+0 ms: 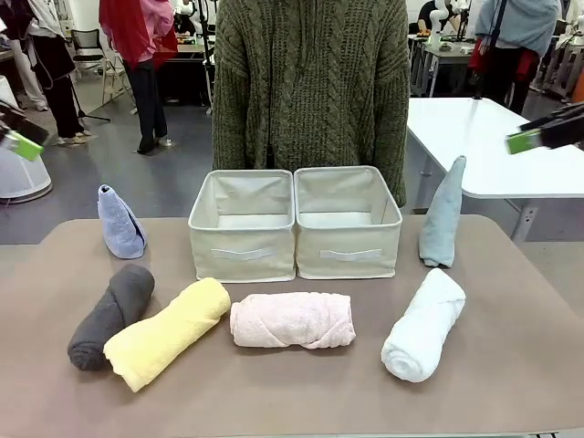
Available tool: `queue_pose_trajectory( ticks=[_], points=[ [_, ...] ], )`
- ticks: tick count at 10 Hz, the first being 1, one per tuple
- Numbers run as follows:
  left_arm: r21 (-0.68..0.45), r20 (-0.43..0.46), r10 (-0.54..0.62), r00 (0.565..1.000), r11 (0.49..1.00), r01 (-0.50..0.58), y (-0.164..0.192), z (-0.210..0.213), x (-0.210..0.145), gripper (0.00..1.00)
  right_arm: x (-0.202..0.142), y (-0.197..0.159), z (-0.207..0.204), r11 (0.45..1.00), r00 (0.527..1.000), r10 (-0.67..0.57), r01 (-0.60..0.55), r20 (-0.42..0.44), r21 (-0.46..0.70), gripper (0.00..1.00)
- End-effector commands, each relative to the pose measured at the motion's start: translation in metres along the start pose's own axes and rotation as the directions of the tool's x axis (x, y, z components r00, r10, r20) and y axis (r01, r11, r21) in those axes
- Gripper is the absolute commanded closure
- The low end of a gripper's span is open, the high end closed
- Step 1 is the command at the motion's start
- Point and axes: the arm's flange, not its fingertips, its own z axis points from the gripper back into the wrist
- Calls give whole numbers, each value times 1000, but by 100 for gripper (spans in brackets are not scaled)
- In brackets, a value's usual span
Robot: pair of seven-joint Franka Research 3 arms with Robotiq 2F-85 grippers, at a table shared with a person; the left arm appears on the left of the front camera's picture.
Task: Sort the towels based on their folding style.
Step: Pick up one triangle-folded towel and place it in the left Fabric basket.
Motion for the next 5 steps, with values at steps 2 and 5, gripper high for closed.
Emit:
queue_pose_trajectory(
  ticks=[2, 5],
  points=[
    [-78, 59, 113, 992, 991, -108, 29, 45, -35, 0, -23, -7, 52, 998, 989, -55, 59, 137, -28, 0],
    [28, 59, 268, 962, 962, -270, 34, 55, -58, 0, -24, -12, 68, 995, 987, -76, 84, 141, -49, 0]
  ],
)
